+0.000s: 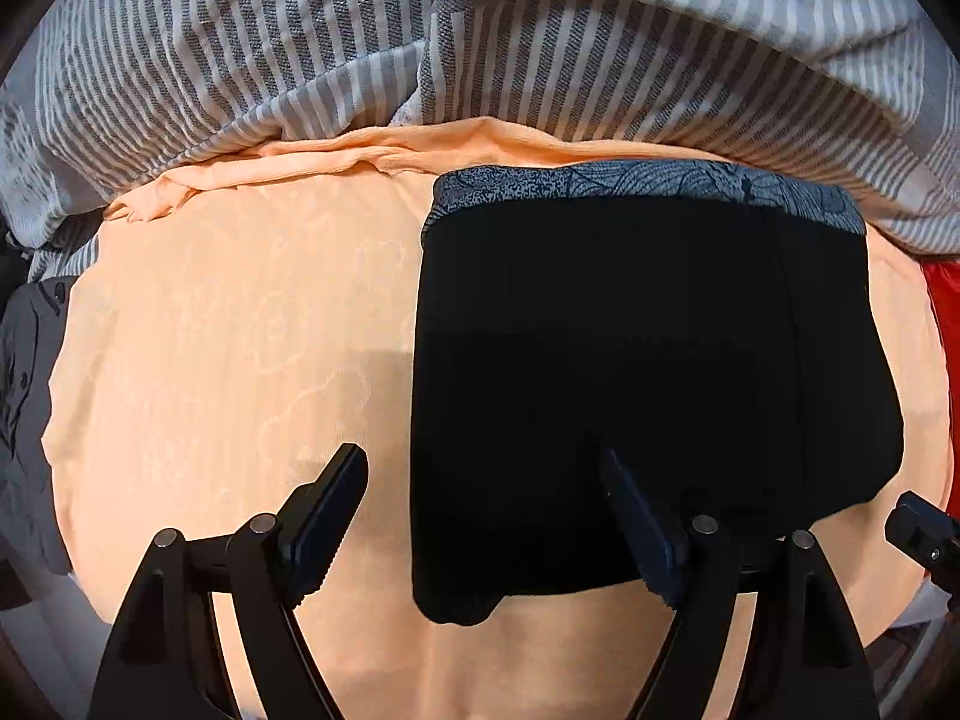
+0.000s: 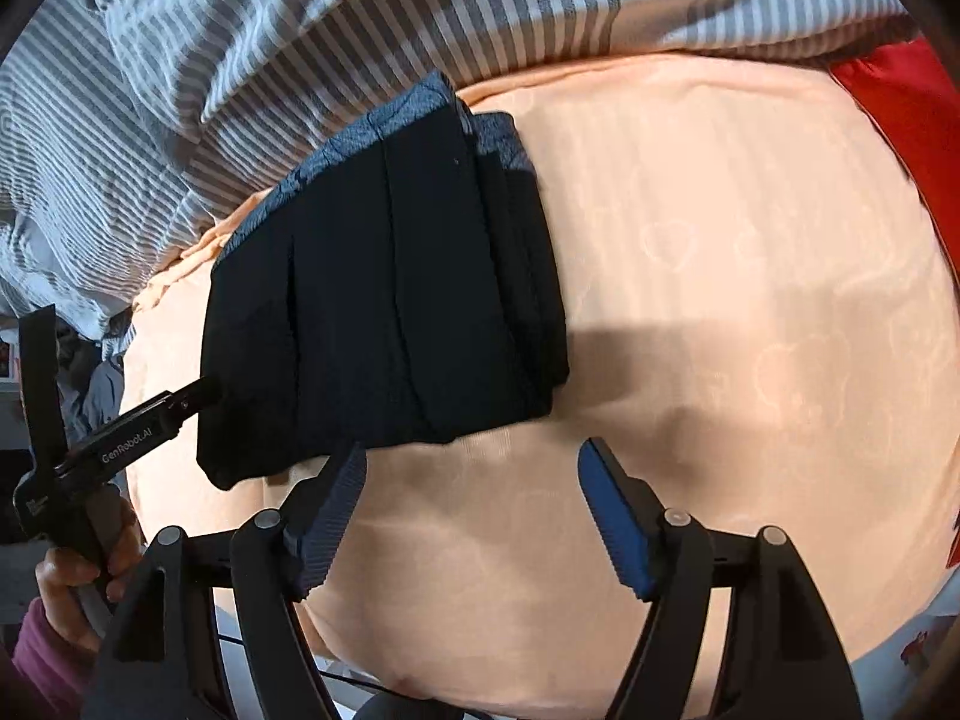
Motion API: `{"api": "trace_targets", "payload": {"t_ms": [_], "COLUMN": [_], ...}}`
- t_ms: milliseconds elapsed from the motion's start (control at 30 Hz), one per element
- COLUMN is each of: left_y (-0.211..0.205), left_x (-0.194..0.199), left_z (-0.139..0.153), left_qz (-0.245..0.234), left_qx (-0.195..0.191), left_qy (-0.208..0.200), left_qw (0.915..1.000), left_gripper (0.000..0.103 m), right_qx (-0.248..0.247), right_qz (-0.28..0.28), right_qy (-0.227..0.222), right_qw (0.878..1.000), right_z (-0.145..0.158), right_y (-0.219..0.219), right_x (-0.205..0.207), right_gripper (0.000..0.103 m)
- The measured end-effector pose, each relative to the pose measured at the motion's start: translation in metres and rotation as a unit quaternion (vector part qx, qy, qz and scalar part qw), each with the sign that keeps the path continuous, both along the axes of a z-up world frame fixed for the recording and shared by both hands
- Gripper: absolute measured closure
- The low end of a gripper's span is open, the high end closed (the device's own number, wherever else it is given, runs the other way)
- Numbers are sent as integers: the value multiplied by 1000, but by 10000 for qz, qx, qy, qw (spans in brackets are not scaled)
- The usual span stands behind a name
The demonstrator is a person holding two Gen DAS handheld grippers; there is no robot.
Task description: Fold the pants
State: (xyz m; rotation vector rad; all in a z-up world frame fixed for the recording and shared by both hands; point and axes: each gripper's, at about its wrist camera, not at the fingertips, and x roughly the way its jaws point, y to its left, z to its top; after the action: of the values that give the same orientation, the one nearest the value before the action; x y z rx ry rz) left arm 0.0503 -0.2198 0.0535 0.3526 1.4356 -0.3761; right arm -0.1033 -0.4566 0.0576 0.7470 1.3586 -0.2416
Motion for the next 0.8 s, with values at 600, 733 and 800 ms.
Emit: {"api": "trace_targets", "payload": {"t_ms": [600,733,800], "left_y": [35,37,36], "left_x": [0,-1,-2], "left_z": [-4,-6,-6], "left_qz": [256,194,150], "left_qx": [-850,-868,-871], "left_qy": [501,491,478], "left_qw": [9948,9948,9949], "left_gripper": [21,21,21], "right_qx": [-47,-80,-86], "right_qz": [58,73,75], "right_qy": [75,28,2], "right_qw": [9999,9999,9999], "right_z": [-5,-4,-3], "right_y": [21,22,22], "right_x": [0,0,0], "right_gripper": [23,23,22]}}
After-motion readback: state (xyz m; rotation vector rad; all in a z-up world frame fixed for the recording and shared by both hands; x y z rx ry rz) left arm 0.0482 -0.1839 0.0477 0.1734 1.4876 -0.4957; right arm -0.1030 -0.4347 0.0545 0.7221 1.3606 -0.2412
